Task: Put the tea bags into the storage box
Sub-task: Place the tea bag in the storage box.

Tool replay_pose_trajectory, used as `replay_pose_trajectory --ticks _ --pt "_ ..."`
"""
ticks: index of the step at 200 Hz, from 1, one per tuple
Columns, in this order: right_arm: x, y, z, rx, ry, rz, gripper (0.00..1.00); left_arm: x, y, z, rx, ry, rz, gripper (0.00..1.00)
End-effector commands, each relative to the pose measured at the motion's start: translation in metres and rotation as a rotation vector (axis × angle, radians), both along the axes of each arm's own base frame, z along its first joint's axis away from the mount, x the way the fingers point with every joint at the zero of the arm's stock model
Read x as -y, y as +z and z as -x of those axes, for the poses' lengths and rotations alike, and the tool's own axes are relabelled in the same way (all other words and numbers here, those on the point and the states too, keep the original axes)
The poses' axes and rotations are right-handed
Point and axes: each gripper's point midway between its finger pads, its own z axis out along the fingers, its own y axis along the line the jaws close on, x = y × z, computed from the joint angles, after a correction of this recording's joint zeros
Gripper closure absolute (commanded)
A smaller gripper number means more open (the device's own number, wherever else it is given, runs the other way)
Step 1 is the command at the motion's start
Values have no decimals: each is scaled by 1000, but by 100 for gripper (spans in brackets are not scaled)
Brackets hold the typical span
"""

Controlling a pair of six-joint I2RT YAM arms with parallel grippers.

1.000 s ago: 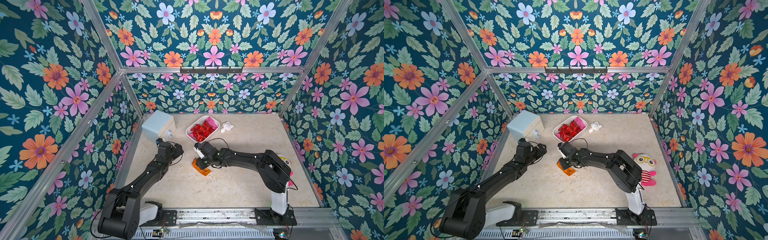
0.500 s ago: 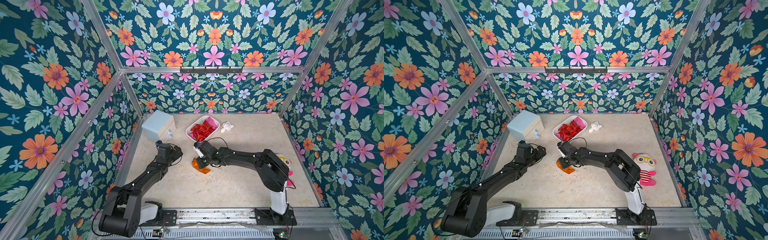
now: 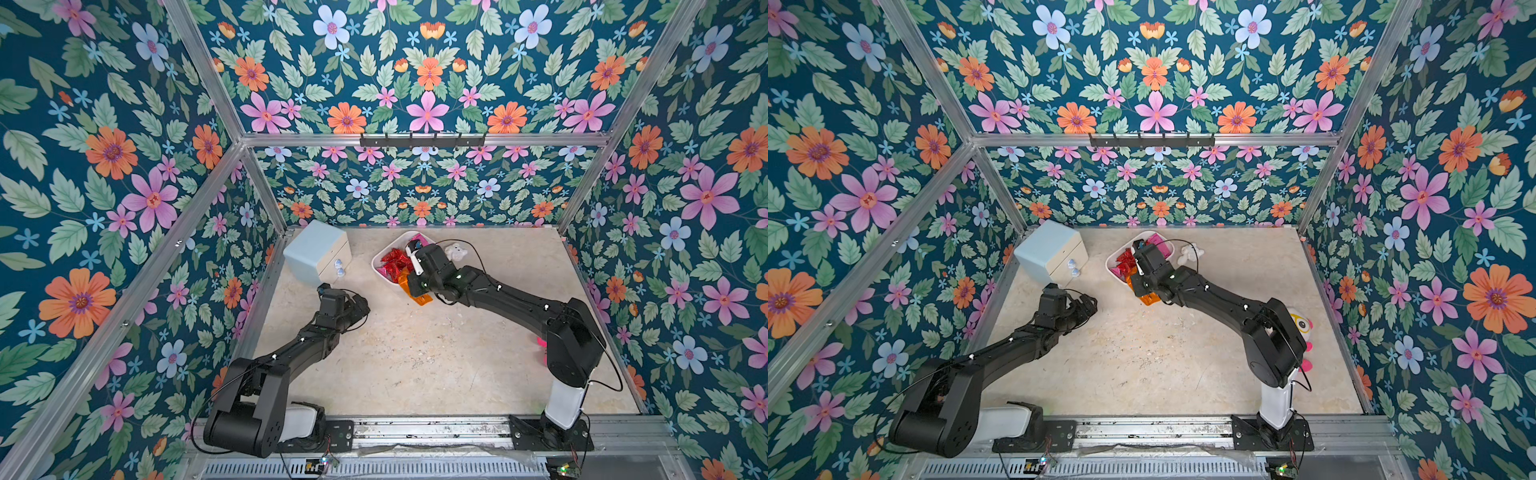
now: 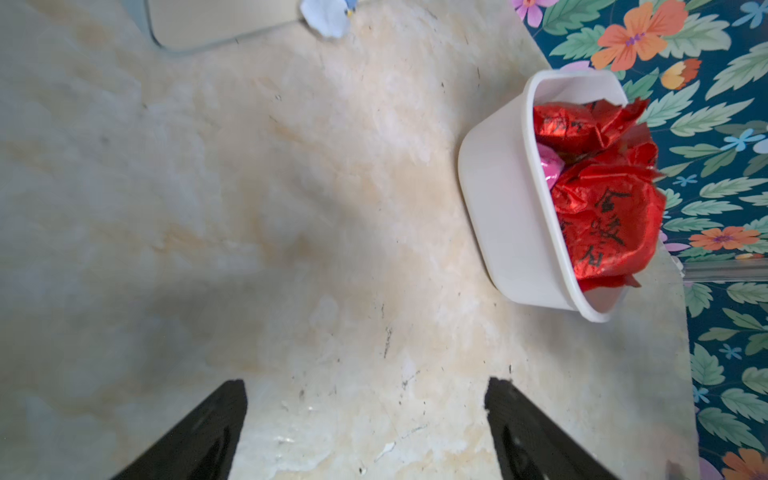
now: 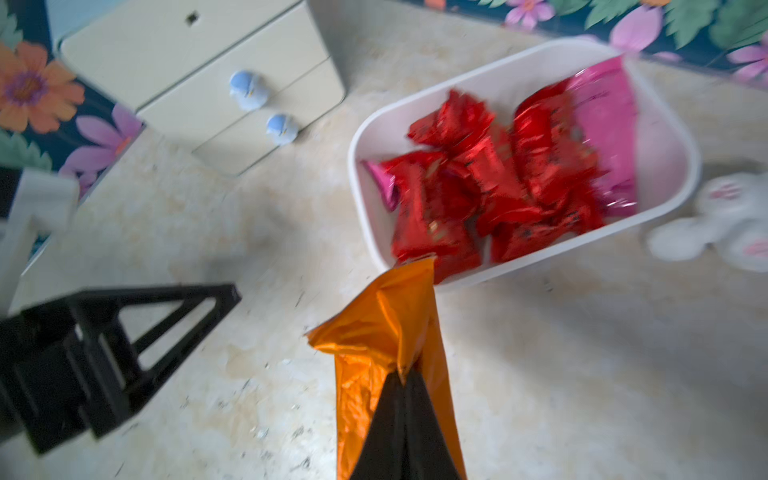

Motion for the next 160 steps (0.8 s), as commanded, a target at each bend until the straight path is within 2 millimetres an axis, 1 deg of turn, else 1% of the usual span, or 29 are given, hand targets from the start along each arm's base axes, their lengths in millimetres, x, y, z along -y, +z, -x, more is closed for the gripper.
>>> replay_pose_trajectory --ticks 1,29,59,84,99,123,139,160 --pt "14 13 -37 55 -85 -8 100 16 3 -5 24 -33 40 5" --pt "24 24 -86 94 -162 -31 100 29 -1 -5 10 -69 38 5" --pt "32 15 -137 93 -219 -30 100 34 -2 -5 7 -85 34 5" --pt "33 6 -170 101 -235 -20 100 34 -3 -4 2 -87 28 4" --pt "29 -3 -182 94 -231 -20 100 33 -2 -3 3 -88 19 4" --pt "19 -19 -192 94 -207 -35 100 31 -2 -2 2 -85 10 5" --pt "15 -29 -195 95 -204 -36 100 30 0 -2 1 -85 5 5" --pt "17 -45 -196 81 -209 -18 100 28 2 -1 3 -83 -3 4"
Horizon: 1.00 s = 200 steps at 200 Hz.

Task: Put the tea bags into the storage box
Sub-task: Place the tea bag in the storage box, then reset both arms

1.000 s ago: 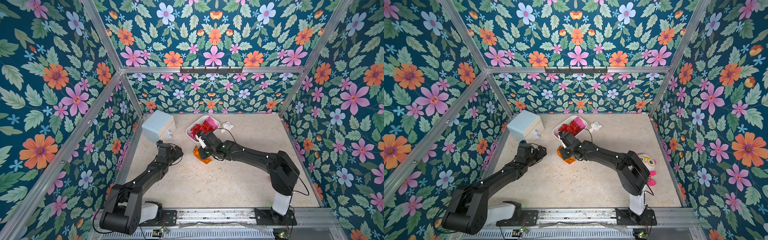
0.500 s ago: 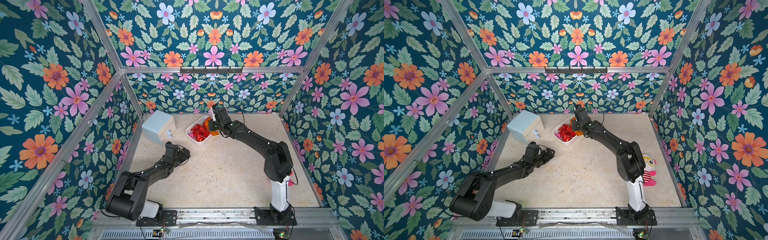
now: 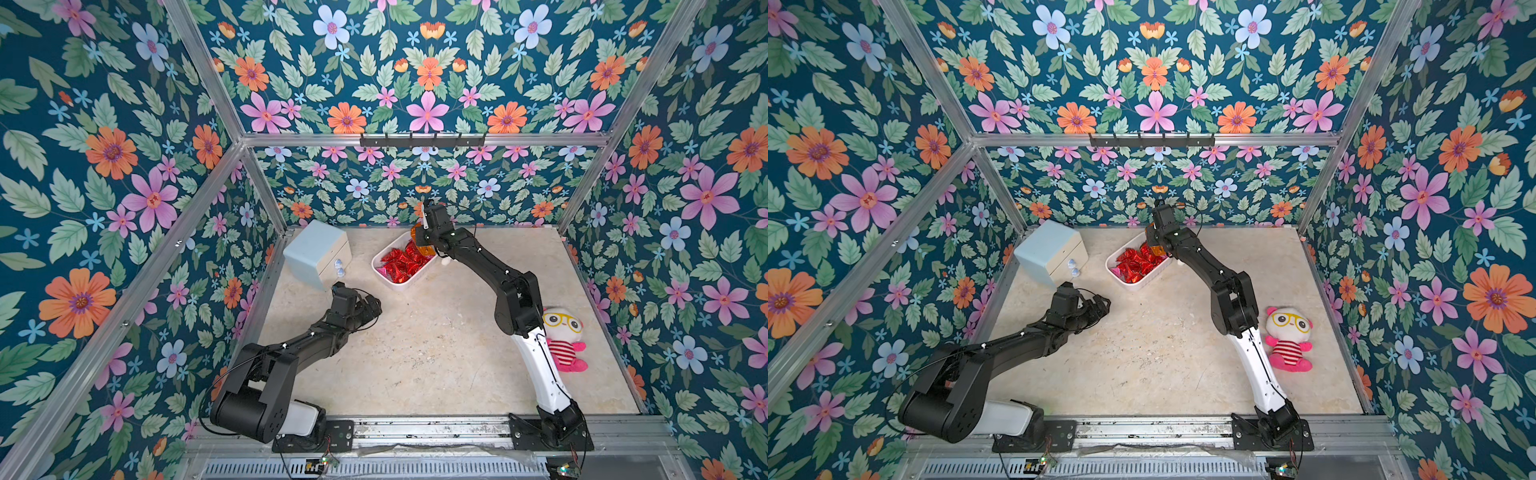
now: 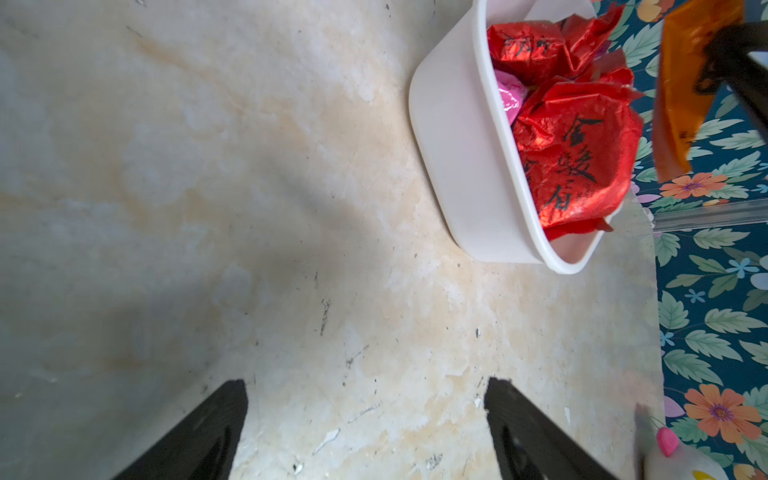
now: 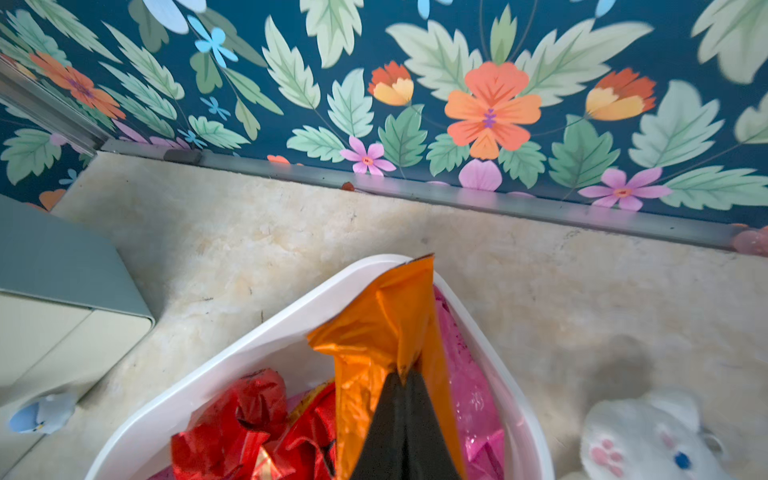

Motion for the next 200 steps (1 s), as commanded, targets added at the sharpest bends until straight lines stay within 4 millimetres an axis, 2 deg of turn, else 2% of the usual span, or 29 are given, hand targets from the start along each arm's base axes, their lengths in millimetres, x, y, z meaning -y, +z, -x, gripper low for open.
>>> replay_pose_trajectory --ticks 1,32,56,69,86,98,112,142,152,156,162,187,194,196,200 --pt "-2 -6 -2 6 8 5 100 -4 3 0 8 0 -26 4" --pt "-7 -23 1 -10 45 3 100 -7 8 1 21 11 -34 4" --pt "-7 -27 2 -21 49 5 100 -9 12 1 26 15 -45 4" --pt "-7 -23 2 -19 53 -3 83 -11 15 0 32 23 -55 4" --pt "-7 -2 3 9 54 -19 57 -16 20 -1 47 33 -82 4" --pt "-2 17 3 40 34 -21 49 -20 27 -2 65 37 -109 3" --pt "9 43 8 79 0 -18 45 -27 36 -3 90 43 -154 3" --pt "48 79 36 147 -92 2 38 -46 59 -8 163 63 -283 1" --pt "64 80 50 159 -126 17 37 -54 67 -10 190 69 -334 1" --pt "71 86 56 173 -139 18 37 -56 71 -12 205 69 -354 1" --pt "83 81 66 173 -160 40 37 -60 76 -13 228 68 -383 1" --pt "143 85 109 250 -289 121 32 -68 86 -17 322 37 -510 1" --pt "158 77 121 261 -315 152 31 -71 88 -18 345 28 -549 1" --pt "165 83 127 279 -324 149 31 -72 88 -18 352 24 -559 1" --pt "174 83 136 294 -336 163 31 -74 89 -18 366 25 -577 1"
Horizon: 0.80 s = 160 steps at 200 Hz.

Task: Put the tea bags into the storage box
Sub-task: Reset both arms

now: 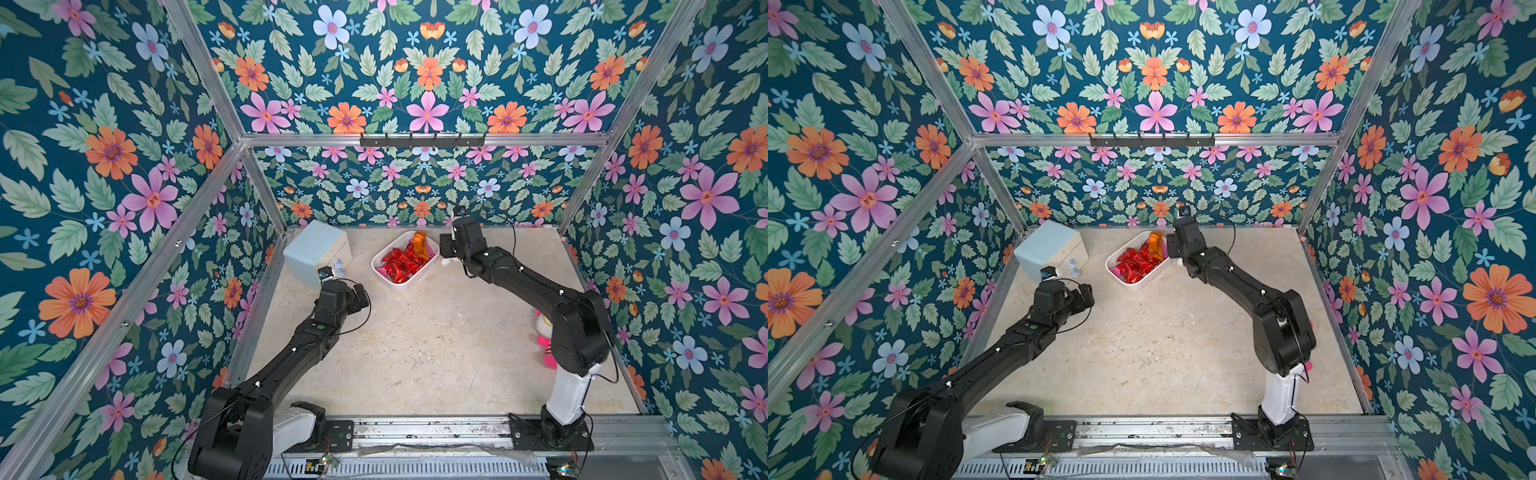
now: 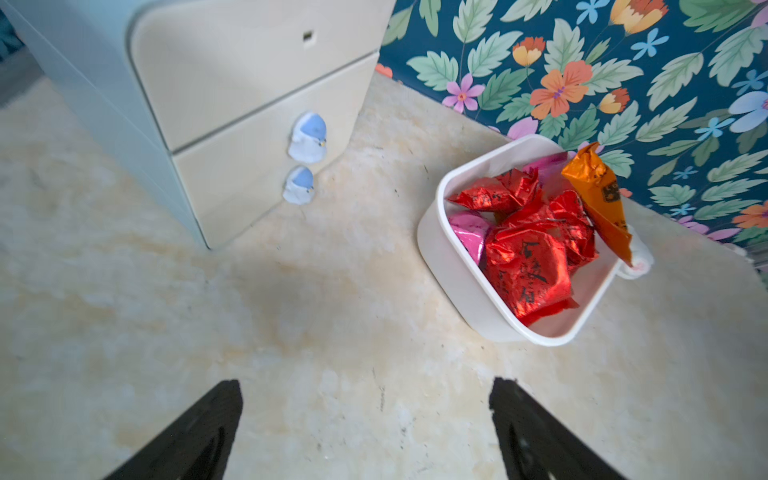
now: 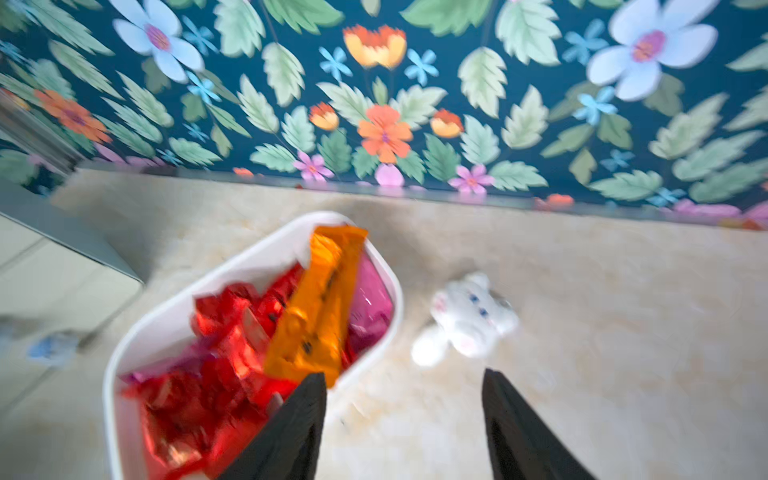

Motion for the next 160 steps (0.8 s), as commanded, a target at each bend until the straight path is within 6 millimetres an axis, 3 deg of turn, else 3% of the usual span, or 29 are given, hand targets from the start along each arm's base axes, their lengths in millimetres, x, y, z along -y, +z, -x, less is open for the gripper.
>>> replay_pose_trajectory --ticks 1,37,54,83,113,142,160 --pt "54 21 22 155 -160 66 31 -15 11 -5 90 -19 -197 1" --pt "126 -5 74 226 -268 80 26 -37 13 -7 201 32 -312 1" --pt "156 -18 88 247 -329 29 27 -50 8 -13 195 67 -316 1" --pt "202 -39 109 318 -430 -28 27 -54 10 -27 238 33 -366 1" --pt "222 -42 110 372 -433 -94 26 -67 5 -37 292 48 -342 1" --pt "216 -66 105 298 -359 -83 28 -68 -24 -35 242 16 -350 2" --pt "219 -73 110 303 -368 -81 28 -69 -22 -32 264 21 -349 3"
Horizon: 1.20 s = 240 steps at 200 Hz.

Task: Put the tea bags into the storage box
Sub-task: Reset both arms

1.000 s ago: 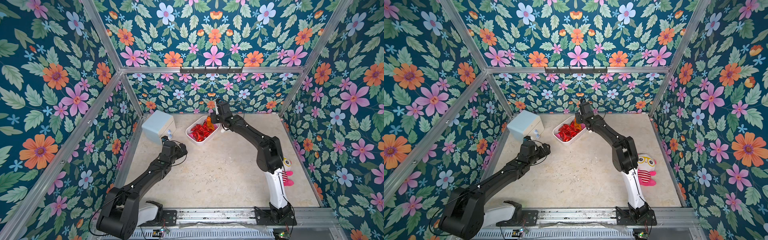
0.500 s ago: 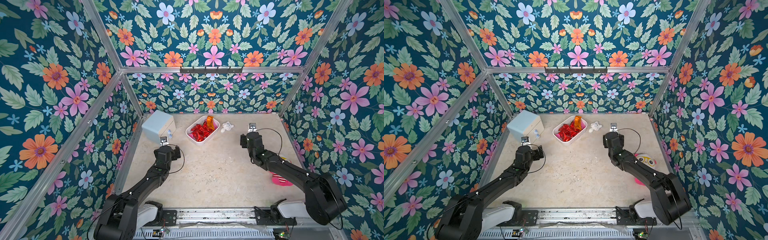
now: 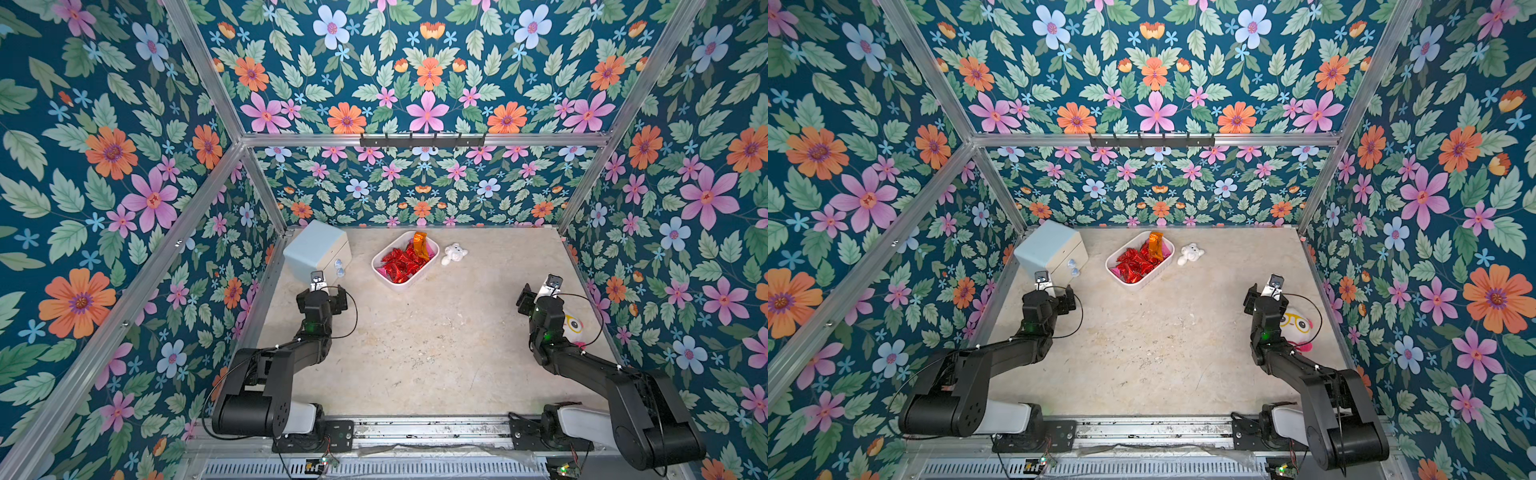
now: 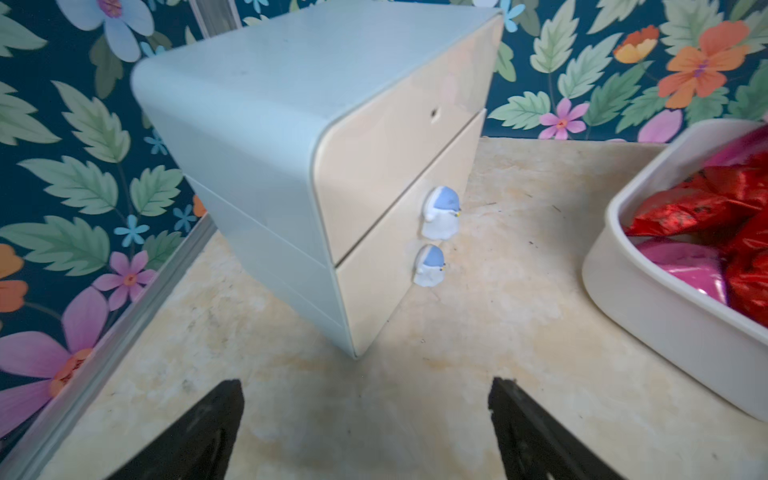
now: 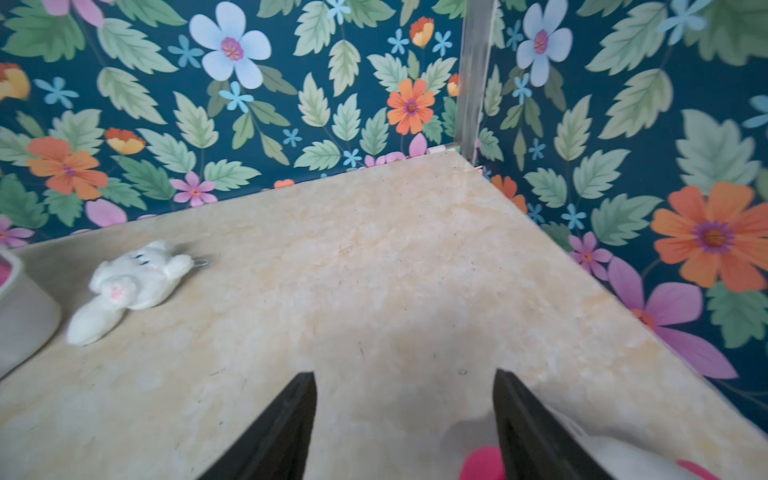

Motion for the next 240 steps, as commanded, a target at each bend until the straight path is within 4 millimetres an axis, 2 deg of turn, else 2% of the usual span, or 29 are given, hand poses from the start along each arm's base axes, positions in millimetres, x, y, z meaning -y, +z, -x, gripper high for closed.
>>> replay_pose_trajectory --ticks 1,19,44,58,72,82,88,95,103,108,114,124,128,135,148,162,240 --pt "-7 5 -1 41 48 -17 29 3 17 -2 90 -23 2 3" --pt "-8 9 1 71 61 -13 27 0 22 4 122 -8 8 3" --pt "-12 4 -6 34 87 7 14 -12 19 -1 99 38 33 2" --pt "-11 3 -10 27 78 24 11 -18 15 -5 82 41 46 3" --pt "-2 4 -3 42 34 51 9 -17 17 -9 91 23 2 3" --pt "11 24 6 156 -27 80 6 -24 25 -10 146 53 -16 1" --pt "20 31 14 218 -57 62 3 -30 21 -11 140 72 2 1" --pt "23 20 13 179 -50 29 3 -31 15 -13 129 60 16 1" --pt "23 16 12 183 -14 13 1 -29 9 -12 137 38 23 1" --pt "24 12 14 186 -21 11 1 -28 7 -11 147 28 22 1" --pt "27 18 15 230 -27 8 1 -28 7 -9 170 25 20 1" --pt "31 8 17 202 -32 -17 1 -29 7 -7 175 32 21 1" --pt "31 11 18 222 -34 -18 0 -28 5 -7 161 29 22 1" --pt "30 14 16 234 -24 -9 0 -29 6 -7 164 32 22 1" --pt "29 5 10 177 -3 -30 0 -29 5 -7 162 31 23 1" --pt "31 10 11 211 -6 -24 1 -28 4 -8 157 26 18 1" --pt "30 8 11 200 -7 -27 0 -28 5 -8 157 26 14 1"
